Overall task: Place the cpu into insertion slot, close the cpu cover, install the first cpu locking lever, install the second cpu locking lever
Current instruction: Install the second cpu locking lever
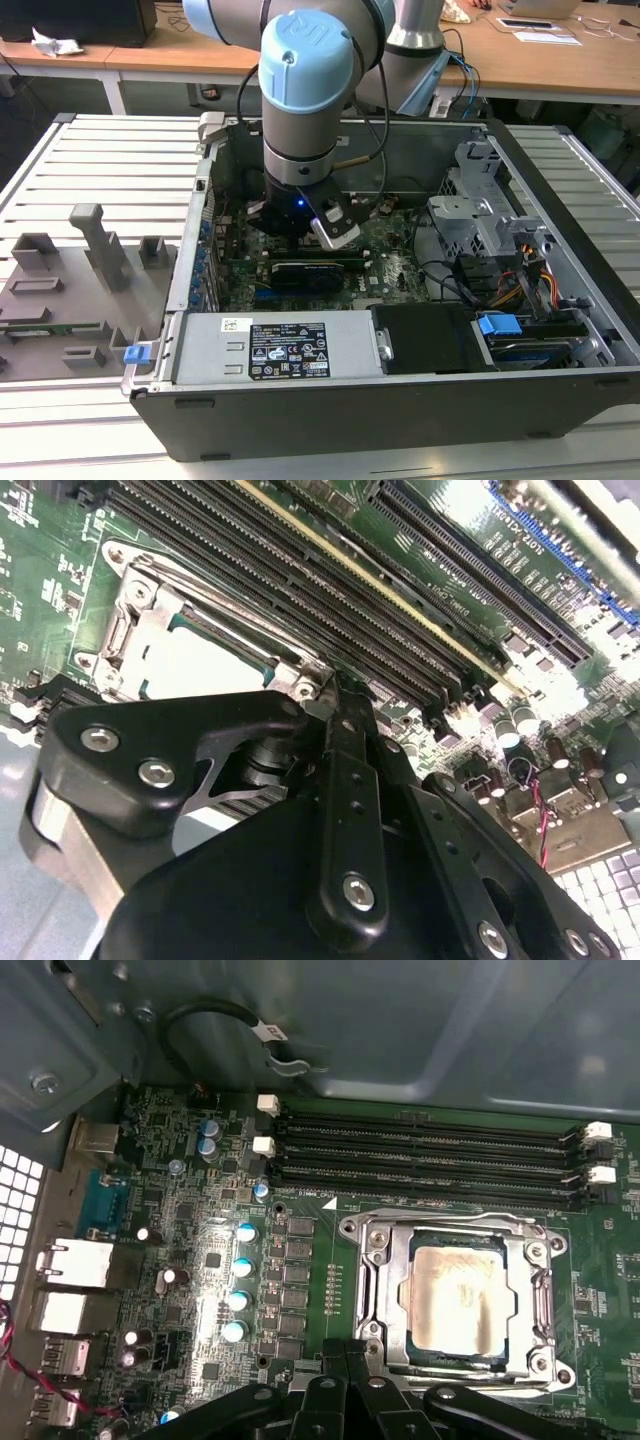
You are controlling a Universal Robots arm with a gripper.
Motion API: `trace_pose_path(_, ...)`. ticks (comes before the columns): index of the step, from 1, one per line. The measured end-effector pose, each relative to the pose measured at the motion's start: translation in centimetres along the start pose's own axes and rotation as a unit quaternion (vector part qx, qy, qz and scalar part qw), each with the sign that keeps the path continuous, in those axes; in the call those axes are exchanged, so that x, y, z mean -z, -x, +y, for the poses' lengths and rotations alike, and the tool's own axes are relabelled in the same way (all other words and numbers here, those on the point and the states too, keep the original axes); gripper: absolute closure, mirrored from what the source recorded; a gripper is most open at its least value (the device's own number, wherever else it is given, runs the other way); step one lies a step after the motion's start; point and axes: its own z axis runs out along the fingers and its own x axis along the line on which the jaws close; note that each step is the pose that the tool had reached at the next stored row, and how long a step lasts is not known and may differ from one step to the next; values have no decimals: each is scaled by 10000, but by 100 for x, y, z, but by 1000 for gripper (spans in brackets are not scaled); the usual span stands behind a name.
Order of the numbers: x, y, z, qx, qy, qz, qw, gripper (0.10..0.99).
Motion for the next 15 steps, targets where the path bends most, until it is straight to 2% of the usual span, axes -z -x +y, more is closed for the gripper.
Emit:
trace_pose_path(5, 100, 2, 24, 0, 0, 0, 10000, 980)
trace_pose_path(15, 130, 2, 31, 1, -1, 0, 10000, 980)
